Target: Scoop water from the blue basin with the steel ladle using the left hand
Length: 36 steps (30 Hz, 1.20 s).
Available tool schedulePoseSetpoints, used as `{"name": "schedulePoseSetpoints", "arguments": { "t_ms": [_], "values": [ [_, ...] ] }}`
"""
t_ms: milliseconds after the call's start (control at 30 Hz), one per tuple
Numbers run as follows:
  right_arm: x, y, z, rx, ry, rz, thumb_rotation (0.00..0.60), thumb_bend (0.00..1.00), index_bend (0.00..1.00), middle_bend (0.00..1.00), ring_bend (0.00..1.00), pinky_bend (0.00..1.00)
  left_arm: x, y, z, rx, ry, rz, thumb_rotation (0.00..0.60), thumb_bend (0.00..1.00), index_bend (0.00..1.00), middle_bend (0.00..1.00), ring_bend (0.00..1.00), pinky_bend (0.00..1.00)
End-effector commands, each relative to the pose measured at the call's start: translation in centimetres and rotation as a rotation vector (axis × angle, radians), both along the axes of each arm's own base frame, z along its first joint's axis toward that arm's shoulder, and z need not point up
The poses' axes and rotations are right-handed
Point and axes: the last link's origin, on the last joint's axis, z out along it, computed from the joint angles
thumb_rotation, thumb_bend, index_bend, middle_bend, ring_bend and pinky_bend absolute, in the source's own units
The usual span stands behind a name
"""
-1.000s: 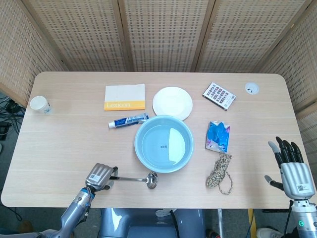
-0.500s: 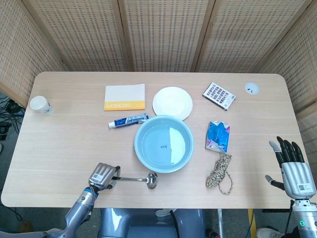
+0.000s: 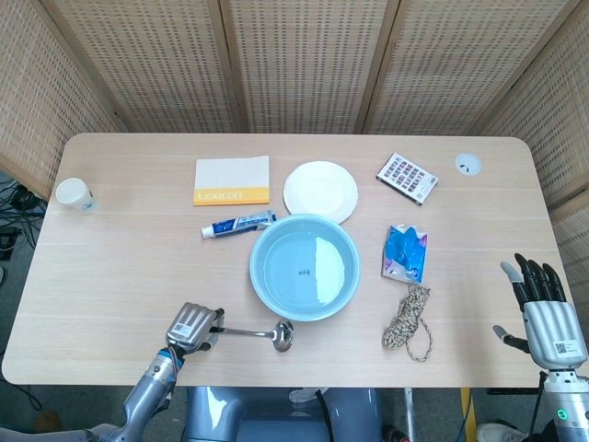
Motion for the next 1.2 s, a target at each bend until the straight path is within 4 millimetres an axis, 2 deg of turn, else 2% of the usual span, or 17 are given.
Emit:
{"name": "schedulePoseSetpoints", "arguments": {
  "t_ms": [33,100,233,333,433,667,967,1100,1200],
  "values": [
    [0.0,0.0,0.0,0.001,0.0,0.0,0.6,0.0,0.0,0.0,0.0,0.0,-0.1,0.0,-0.1,0.005,0.002,0.0,0.6,0.37,0.56,0.9,1.0,1.0],
    [0.0,0.0,0.0,0.002,-0.001,0.0,0.6,0.0,0.0,0.0,0.0,0.0,-0.1,0.1,-0.2,0.009,0.003,0.002,0.6,0.4,0.6,0.9,1.0,1.0],
    [0.0,0.0,0.0,0.005,-0.001,0.0,0.6,0.0,0.0,0.0,0.0,0.0,-0.1,0.2,0.0,0.015,-0.01,0.003,0.6,0.55,0.77,0.9,1.0,1.0],
    [0.0,0.0,0.0,0.005,-0.002,0.001,0.6,0.0,0.0,0.0,0.0,0.0,0.0,0.3,0.3,0.023,-0.025,-0.002,0.6,0.6,0.85,0.9,1.0,1.0],
    [0.0,0.0,0.0,0.006,-0.002,0.001,0.6,0.0,0.0,0.0,0.0,0.0,0.0,0.5,1.0,0.037,-0.042,-0.012,0.6,0.62,0.89,0.9,1.0,1.0],
    [0.1,0.0,-0.1,0.011,-0.002,0.002,0.6,0.0,0.0,0.0,0.0,0.0,-0.3,0.9,3.7,0.059,-0.068,-0.056,0.6,0.64,0.91,0.91,1.0,1.0],
    [0.1,0.0,-0.3,0.016,0.004,-0.001,0.6,0.0,0.0,0.0,0.0,0.0,-0.7,1.1,8.5,0.078,-0.033,-0.165,0.6,0.66,0.92,0.9,1.0,1.0],
    [0.1,-0.1,-0.4,0.017,0.006,-0.002,0.6,0.0,0.0,0.0,0.0,0.0,-0.4,1.4,10.5,0.084,-0.013,-0.193,0.6,0.66,0.92,0.9,1.0,1.0],
    [0.0,-0.2,-0.5,0.018,0.008,-0.009,0.6,0.0,0.0,0.0,0.0,0.0,0.6,2.5,12.8,0.116,0.004,-0.22,0.6,0.66,0.92,0.91,1.0,1.0]
  ]
}}
